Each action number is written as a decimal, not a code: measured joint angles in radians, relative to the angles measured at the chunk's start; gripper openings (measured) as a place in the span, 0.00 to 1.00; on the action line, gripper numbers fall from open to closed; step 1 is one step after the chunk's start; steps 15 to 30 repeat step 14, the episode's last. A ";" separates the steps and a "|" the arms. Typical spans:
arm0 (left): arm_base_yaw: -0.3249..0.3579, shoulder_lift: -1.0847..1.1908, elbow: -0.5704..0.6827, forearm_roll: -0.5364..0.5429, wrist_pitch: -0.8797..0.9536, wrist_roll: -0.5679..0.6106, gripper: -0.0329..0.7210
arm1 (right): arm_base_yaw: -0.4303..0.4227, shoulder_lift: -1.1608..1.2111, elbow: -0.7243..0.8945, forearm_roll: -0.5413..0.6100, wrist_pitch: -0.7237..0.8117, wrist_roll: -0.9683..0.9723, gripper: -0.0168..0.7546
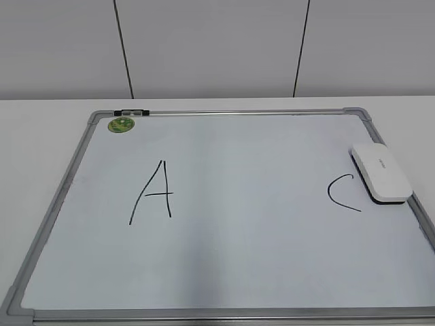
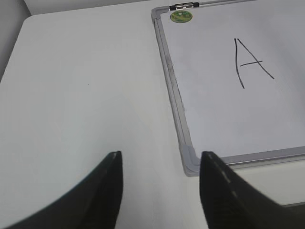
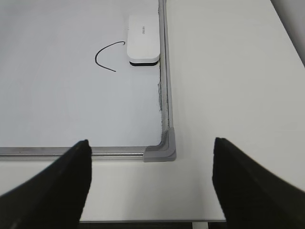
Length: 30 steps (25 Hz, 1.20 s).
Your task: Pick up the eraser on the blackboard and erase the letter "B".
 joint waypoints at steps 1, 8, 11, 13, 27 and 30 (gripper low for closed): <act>0.000 0.000 0.000 0.000 0.000 0.000 0.54 | 0.000 0.000 0.000 0.000 0.000 0.000 0.78; 0.000 0.000 0.000 0.000 0.000 0.000 0.53 | 0.000 0.000 0.000 0.000 0.000 0.000 0.78; 0.000 0.000 0.000 0.000 0.000 0.000 0.53 | 0.000 0.000 0.000 0.000 0.000 0.000 0.78; 0.000 0.000 0.000 0.000 0.000 0.000 0.53 | 0.000 0.000 0.000 0.000 0.000 0.000 0.78; 0.000 0.000 0.000 0.000 0.000 0.000 0.52 | 0.000 0.000 0.000 0.000 0.000 0.000 0.78; 0.000 0.000 0.000 0.000 0.000 0.000 0.52 | 0.000 0.000 0.000 0.000 0.000 0.000 0.78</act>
